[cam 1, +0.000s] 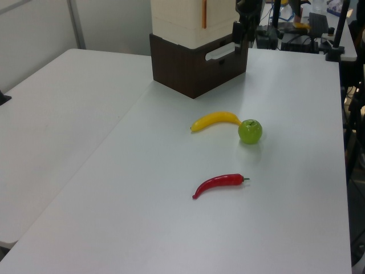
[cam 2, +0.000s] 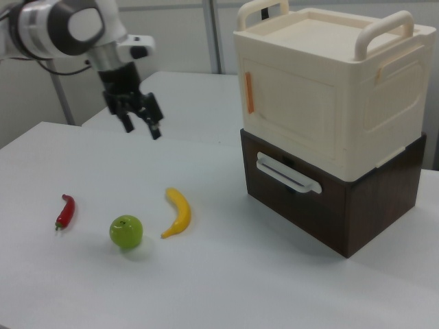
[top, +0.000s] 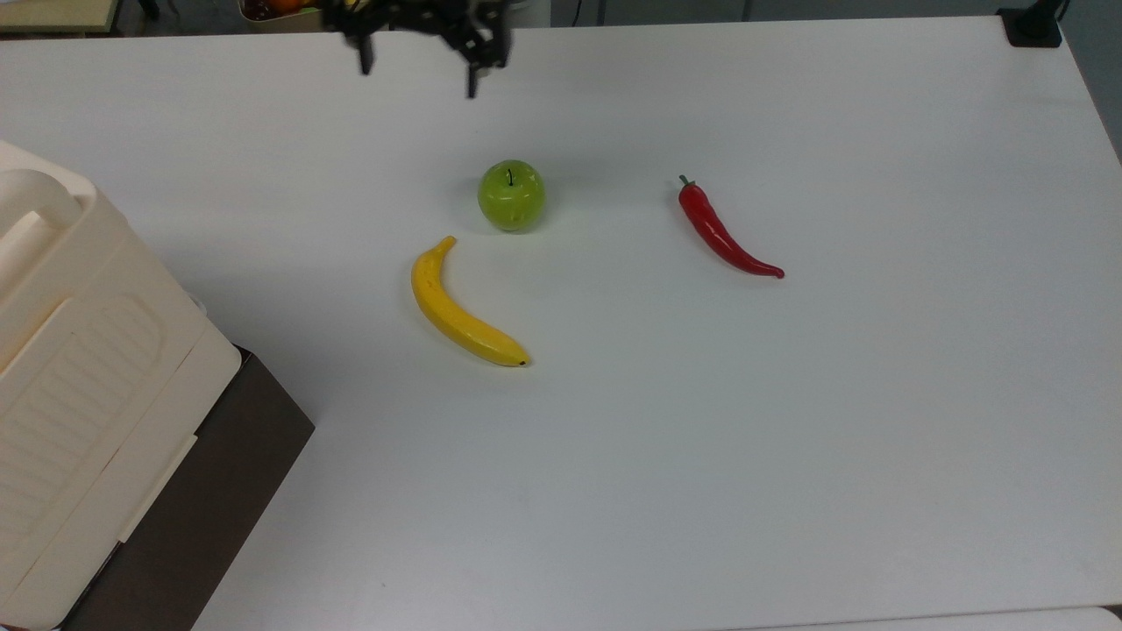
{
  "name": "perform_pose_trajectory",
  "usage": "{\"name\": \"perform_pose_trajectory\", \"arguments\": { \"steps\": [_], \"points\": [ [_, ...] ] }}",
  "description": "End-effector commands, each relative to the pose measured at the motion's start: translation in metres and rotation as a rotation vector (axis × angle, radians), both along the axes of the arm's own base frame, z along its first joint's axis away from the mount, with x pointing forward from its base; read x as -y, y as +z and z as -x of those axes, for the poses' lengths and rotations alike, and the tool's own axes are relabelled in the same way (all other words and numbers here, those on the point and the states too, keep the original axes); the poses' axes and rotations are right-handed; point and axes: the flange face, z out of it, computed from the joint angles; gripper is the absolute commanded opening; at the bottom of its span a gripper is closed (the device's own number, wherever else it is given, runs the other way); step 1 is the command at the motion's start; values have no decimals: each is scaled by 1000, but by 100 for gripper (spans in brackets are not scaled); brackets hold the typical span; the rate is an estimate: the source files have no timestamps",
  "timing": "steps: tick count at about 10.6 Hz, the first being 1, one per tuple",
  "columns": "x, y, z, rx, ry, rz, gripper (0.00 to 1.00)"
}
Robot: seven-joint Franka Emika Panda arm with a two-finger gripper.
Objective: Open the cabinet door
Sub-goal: 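Move the gripper toward the orange handle on the cream cabinet door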
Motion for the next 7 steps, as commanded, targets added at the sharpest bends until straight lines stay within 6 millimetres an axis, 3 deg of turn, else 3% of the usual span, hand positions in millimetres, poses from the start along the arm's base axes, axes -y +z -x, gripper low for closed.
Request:
{"name": "perform_pose_trajectory", "arguments": {
  "steps": [1, 4, 7],
  "points": [
    [60, 2, -20, 109, -110, 8, 100],
    [108, -2, -40, 258, -164, 18, 100],
    [135, 16, -55, 404, -188, 31, 100]
  ]
}}
